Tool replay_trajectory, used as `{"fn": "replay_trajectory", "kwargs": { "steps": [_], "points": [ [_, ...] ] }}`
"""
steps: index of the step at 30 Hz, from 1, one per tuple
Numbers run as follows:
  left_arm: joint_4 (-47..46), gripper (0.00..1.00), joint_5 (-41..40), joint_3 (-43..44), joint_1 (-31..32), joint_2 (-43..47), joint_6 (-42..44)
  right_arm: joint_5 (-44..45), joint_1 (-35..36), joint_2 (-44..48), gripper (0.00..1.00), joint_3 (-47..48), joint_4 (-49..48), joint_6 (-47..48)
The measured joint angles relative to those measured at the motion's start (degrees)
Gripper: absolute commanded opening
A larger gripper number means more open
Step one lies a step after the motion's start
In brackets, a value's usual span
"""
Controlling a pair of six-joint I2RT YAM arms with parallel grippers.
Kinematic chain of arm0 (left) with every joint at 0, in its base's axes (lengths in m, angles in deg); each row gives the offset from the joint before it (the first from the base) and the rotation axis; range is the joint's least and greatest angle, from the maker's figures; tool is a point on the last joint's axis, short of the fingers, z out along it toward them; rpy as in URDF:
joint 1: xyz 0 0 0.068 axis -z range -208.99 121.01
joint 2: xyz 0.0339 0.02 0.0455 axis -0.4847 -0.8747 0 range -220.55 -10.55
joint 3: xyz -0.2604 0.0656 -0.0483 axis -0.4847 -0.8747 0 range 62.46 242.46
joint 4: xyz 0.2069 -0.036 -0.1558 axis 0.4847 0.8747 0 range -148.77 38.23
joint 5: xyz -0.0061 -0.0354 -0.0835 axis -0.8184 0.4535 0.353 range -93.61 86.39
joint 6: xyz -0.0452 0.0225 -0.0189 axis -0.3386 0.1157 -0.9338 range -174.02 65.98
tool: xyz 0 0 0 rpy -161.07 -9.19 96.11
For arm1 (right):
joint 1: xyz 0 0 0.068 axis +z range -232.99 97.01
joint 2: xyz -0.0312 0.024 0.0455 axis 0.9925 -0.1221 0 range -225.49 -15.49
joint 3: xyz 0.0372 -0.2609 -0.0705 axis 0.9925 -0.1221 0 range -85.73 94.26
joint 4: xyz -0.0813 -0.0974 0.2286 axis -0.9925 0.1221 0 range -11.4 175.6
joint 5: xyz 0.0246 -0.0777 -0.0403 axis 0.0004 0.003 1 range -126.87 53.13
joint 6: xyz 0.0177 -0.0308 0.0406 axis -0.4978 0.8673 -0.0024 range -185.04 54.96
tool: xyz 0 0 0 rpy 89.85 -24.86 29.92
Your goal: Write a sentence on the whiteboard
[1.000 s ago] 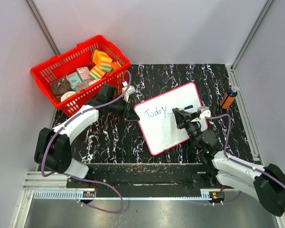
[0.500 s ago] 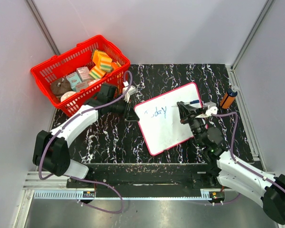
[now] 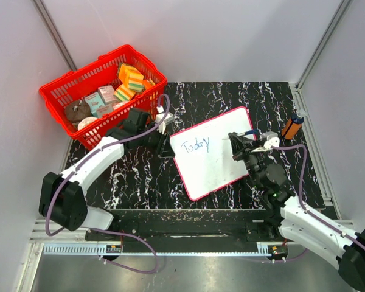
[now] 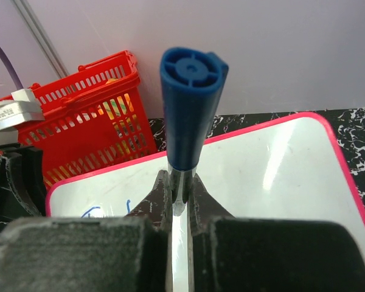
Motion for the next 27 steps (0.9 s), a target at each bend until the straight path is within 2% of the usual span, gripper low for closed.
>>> {"fn": "replay_trajectory", "kwargs": {
  "steps": [10, 13, 14, 16, 17, 18, 21, 27],
  "points": [
    [7.1, 0.51, -9.4, -1.2, 1.3, -4.4, 6.8, 1.0, 0.0, 3.6, 0.0, 0.0, 2.9, -0.1],
    [7.5, 0.6, -10.5, -1.1, 1.3, -4.4, 7.4, 1.0, 0.0, 3.9, 0.0, 0.0, 3.5, -0.1],
    [7.6, 0.69, -11.0, -1.1, 1.3, -4.4, 7.5, 1.0, 0.0, 3.9, 0.0, 0.0, 3.6, -0.1],
    [7.6, 0.78, -11.9, -1.1, 1.3, -3.9, 7.7, 1.0, 0.0, 3.9, 0.0, 0.0, 4.0, -0.1],
    [7.8, 0.82, -12.6, -1.1, 1.3, -3.3, 7.6, 1.0, 0.0, 3.9, 0.0, 0.0, 4.0, 0.0],
    [7.8, 0.92, -13.0, -1.1, 1.3, -2.5, 7.7, 1.0, 0.0, 3.9, 0.0, 0.0, 4.0, 0.0],
    [8.0, 0.99, -15.0, -1.2, 1.2, 2.2, 7.1, 1.0, 0.0, 3.9, 0.0, 0.1, 4.1, 0.0],
    [7.2, 0.99, -17.6, -4.5, -0.6, 16.3, 1.0, 1.0, 0.0, 4.7, 0.0, 1.1, 4.9, 0.0]
  ]
}}
